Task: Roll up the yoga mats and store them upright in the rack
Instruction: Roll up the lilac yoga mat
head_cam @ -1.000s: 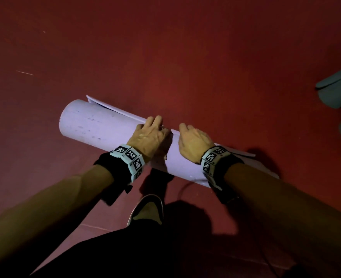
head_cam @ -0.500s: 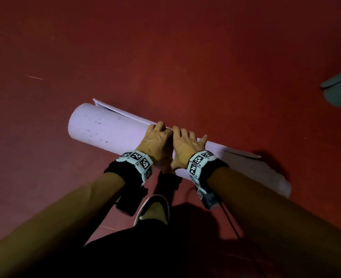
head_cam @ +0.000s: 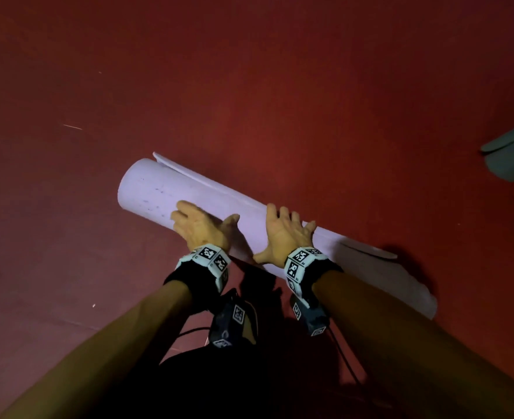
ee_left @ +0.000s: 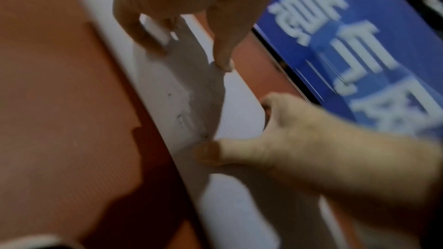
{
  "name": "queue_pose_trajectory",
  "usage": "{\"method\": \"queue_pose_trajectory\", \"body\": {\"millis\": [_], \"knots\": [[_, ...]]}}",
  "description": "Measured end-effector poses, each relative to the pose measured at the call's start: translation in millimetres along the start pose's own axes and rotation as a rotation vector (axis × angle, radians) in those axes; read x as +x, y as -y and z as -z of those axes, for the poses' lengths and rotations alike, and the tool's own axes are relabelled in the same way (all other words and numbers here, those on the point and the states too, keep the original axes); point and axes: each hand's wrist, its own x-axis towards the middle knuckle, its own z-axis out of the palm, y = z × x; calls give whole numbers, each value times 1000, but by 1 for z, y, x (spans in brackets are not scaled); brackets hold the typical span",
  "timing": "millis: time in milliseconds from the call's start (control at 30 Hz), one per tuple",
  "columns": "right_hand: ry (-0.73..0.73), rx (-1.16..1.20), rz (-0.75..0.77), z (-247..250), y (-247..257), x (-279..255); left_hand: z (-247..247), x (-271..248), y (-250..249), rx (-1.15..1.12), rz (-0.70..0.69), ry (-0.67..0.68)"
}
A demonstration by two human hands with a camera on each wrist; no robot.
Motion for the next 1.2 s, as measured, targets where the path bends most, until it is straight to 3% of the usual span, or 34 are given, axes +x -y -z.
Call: {"method": "queue_pose_trajectory", "body": {"millis": [67, 167, 300, 500, 800, 967, 1067, 1200], "knots": [[-26, 40, -42, 2, 2, -2, 0, 6, 0, -54, 295, 67], [-63, 118, -93, 4, 5, -5, -13, 7, 4, -388, 520, 418], [-98, 178, -114, 10, 6, -7, -28, -4, -7, -550, 643, 382], [-241, 285, -134, 45, -8, -10, -8, -13, -60, -652, 448, 404], [-676, 654, -141, 149, -28, -20, 55, -20, -186, -689, -171, 342], [-793, 891, -115, 193, -36, -49, 88, -41, -233, -689, -444, 353], [-821, 976, -104, 199, -42, -71, 102, -57, -244, -707, -490, 406], [-777, 1008, -167, 193, -54, -98, 119, -88, -257, -705, -422, 450]]}}
